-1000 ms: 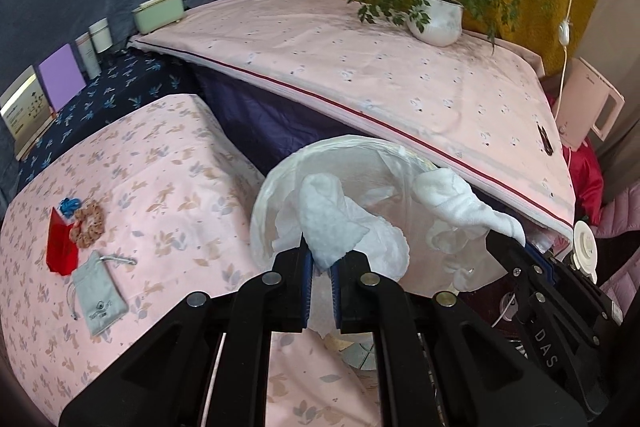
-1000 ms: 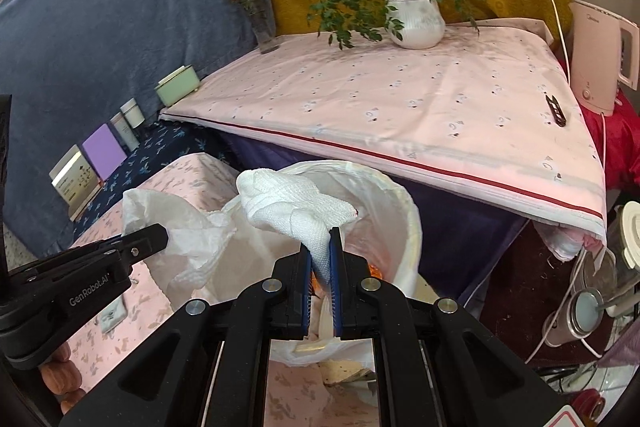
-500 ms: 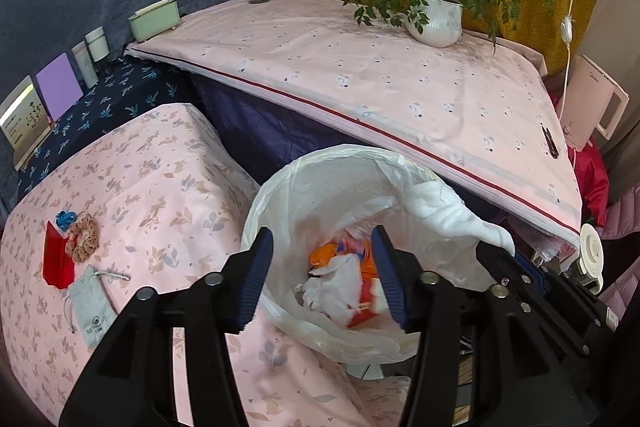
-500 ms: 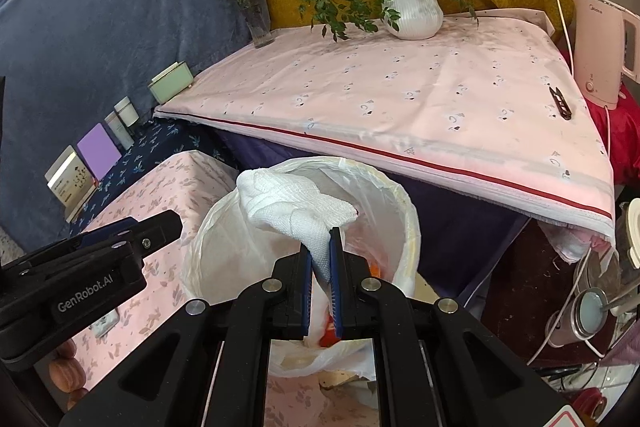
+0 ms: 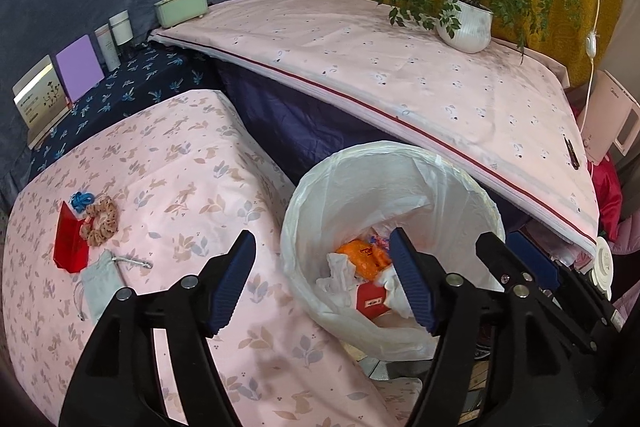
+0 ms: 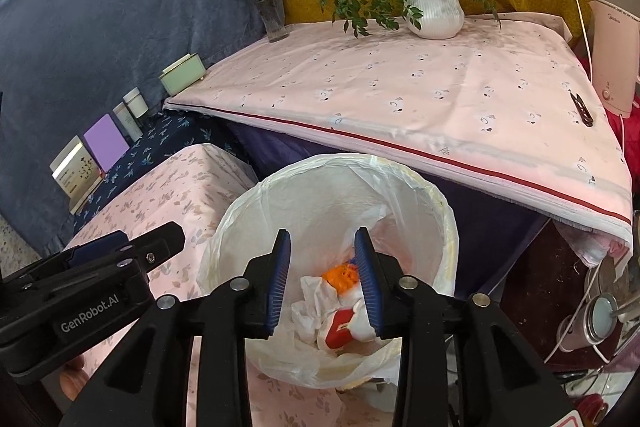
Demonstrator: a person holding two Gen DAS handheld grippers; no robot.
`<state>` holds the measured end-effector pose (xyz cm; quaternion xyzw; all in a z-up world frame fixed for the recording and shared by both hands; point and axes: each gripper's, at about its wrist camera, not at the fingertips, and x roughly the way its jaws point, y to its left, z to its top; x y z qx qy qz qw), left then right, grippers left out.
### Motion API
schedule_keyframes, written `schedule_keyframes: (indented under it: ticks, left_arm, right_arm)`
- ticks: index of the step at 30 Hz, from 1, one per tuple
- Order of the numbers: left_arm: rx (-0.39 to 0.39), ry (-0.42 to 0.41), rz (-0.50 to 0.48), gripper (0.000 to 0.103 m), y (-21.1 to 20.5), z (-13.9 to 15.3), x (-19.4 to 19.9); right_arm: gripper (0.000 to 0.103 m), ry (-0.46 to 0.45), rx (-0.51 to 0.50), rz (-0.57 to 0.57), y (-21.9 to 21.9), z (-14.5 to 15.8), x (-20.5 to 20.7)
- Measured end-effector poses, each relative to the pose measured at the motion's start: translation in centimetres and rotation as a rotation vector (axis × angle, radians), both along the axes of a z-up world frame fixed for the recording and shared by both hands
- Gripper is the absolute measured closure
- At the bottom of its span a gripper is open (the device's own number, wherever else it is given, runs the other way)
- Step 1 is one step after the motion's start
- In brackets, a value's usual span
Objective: Collect trash
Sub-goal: 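Move both tools back to the grey-green pouch and red envelope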
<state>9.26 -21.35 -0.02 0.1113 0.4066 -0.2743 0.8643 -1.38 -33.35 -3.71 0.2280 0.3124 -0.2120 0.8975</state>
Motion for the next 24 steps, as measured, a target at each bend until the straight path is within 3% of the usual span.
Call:
schedule_keyframes:
  ticks: [9,24]
  left_arm:
    - [-0.016,0.013,0.041,0.037,2.4,-0.1,0.5]
    - [-0.052,0.026,0.168,0.027,8.6,0.3,1.6]
  right_arm:
    - [0.066,0.003,-0.023,0.024,1.5,0.6,0.6]
    - [0.065,0.0,-0.071,0.115,6.2,2.4,2.2]
